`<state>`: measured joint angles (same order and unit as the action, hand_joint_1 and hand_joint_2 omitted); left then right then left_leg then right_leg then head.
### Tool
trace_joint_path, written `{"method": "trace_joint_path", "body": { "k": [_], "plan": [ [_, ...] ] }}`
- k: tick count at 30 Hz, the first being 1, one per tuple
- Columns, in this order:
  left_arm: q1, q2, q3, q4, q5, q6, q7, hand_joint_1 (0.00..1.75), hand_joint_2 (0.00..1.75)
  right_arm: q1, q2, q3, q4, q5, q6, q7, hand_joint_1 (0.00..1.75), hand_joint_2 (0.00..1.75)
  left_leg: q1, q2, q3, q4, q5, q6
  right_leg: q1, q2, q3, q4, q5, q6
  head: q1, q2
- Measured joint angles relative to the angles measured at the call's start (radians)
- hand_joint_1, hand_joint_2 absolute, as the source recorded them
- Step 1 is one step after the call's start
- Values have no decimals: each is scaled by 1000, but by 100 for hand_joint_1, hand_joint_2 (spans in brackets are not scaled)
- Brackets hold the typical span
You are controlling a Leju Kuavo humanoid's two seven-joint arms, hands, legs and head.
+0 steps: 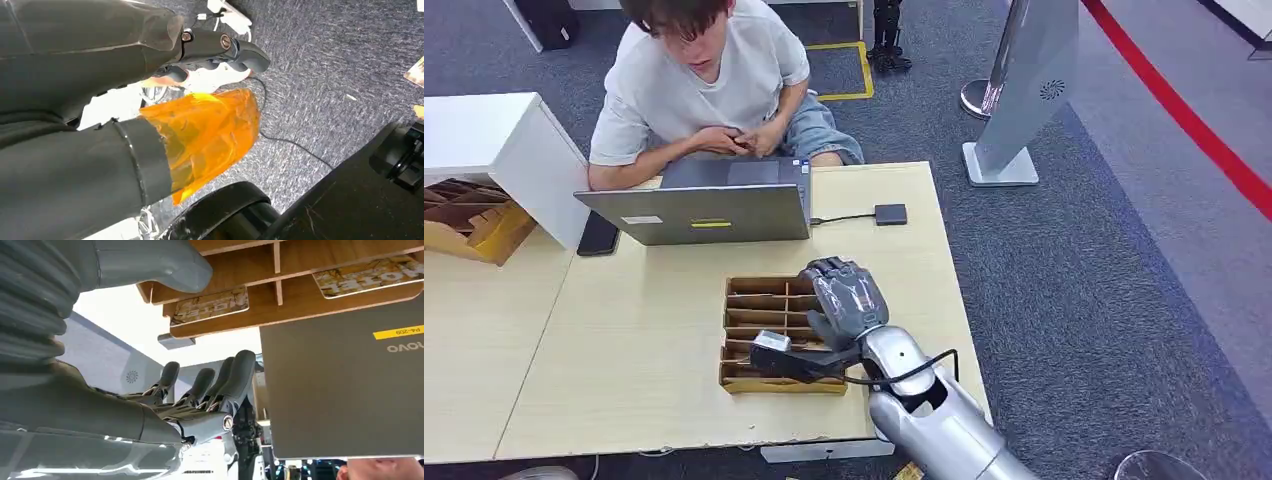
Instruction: Pass the card to the sensor for recognition and then transmit it.
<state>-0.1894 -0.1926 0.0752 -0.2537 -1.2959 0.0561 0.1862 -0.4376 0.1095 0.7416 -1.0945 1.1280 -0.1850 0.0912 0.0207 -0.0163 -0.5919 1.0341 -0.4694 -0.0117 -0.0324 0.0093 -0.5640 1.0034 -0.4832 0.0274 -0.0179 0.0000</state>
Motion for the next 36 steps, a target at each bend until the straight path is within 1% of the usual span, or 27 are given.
{"method": "trace_joint_path", "body": {
  "k": [2,3,8,9,21,26,27,31,32,36],
  "plan": [
    [0,0,-2,0,0,-2,0,0,0,-1,2,1,4,0,0,0,70,175,0,0,0,0,0,0,0,0,0,0,0,0,0,0],
    [0,0,-3,0,0,-2,0,0,0,-1,3,2,7,0,1,0,66,175,0,0,0,0,0,0,0,0,0,0,0,0,0,0],
    [0,0,-5,0,0,-3,0,0,0,-9,5,3,24,-6,3,1,72,175,0,0,0,0,0,0,0,0,0,0,0,0,0,0],
    [0,0,-5,0,0,-3,0,0,0,-10,5,3,28,-8,3,3,70,175,0,0,0,0,0,0,0,0,0,0,0,0,0,0],
    [0,-2,-5,0,0,-4,0,0,0,-17,8,3,67,-15,3,6,72,175,0,0,0,0,0,0,0,0,0,0,0,0,0,0],
    [-1,-2,-5,0,2,-4,0,0,0,-20,13,3,75,-16,2,10,75,175,0,0,0,0,0,0,0,0,0,0,0,0,0,0],
    [-1,-2,-5,0,2,-4,0,0,0,-22,13,3,77,-17,2,12,79,175,0,0,0,0,0,0,0,0,0,0,0,0,0,0],
    [-1,-2,-5,0,3,-4,0,0,0,-27,13,3,84,-18,2,14,75,175,0,0,0,0,0,0,0,0,0,0,0,0,0,0],
    [-1,-2,-5,0,3,-4,0,0,0,-28,13,3,86,-18,2,16,79,175,0,0,0,0,0,0,0,0,0,0,0,0,0,0],
    [-1,-2,-6,0,4,-4,0,0,0,-34,13,3,93,-18,2,18,82,175,0,0,0,0,0,0,0,0,0,0,0,0,0,0]
  ]
}}
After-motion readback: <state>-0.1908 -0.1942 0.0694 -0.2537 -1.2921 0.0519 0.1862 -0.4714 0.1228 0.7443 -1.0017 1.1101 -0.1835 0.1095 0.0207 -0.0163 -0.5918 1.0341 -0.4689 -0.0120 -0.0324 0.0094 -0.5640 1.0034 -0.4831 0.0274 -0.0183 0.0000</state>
